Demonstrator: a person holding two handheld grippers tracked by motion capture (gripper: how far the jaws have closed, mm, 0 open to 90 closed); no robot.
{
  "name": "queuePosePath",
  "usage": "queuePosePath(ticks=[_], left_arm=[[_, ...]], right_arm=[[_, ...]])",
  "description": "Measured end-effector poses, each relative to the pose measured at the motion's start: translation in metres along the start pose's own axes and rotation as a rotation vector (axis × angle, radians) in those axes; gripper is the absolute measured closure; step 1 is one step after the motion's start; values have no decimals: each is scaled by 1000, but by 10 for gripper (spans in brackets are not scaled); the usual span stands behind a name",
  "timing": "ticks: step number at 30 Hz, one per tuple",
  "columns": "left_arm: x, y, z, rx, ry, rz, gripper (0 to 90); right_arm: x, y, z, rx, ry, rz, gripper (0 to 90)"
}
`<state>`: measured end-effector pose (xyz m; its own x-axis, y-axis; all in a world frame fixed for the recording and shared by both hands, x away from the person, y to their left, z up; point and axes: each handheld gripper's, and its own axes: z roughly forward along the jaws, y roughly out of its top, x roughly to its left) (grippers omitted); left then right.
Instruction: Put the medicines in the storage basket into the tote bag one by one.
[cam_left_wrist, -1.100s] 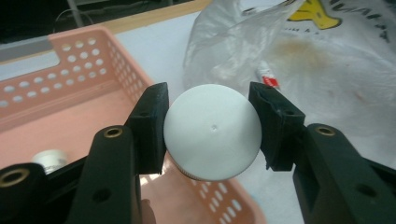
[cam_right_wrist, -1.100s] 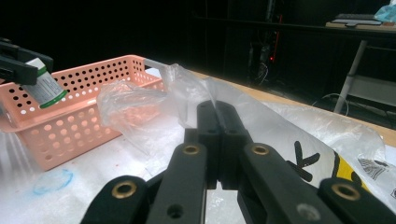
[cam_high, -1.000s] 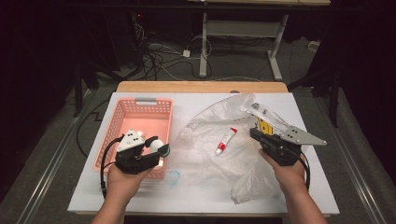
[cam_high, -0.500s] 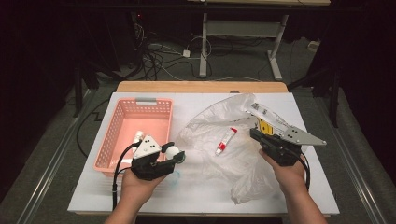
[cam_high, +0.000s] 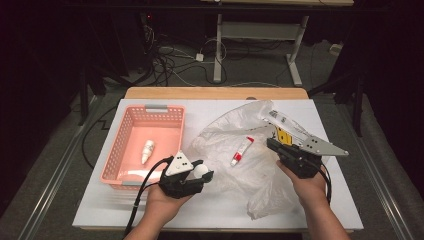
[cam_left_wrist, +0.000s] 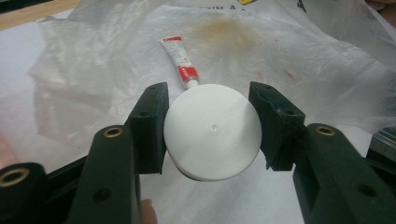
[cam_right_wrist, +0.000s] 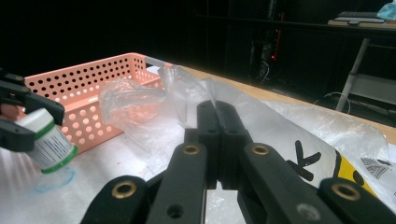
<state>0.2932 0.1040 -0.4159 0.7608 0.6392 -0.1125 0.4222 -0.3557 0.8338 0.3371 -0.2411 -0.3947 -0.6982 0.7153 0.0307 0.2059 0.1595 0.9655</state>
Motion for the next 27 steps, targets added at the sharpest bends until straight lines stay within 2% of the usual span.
queuePosePath(ticks=[7, 16, 27], left_arm=[[-4, 9, 26, 13, -30, -3, 486], [-6, 27, 57, 6, -36, 9, 486], [-11, 38, 94, 21, -46, 25, 486]], right_arm=[[0, -1, 1, 4, 2, 1, 900], [-1, 0, 0, -3, 0, 4, 900], [-1, 0, 0, -4, 4, 3, 900]])
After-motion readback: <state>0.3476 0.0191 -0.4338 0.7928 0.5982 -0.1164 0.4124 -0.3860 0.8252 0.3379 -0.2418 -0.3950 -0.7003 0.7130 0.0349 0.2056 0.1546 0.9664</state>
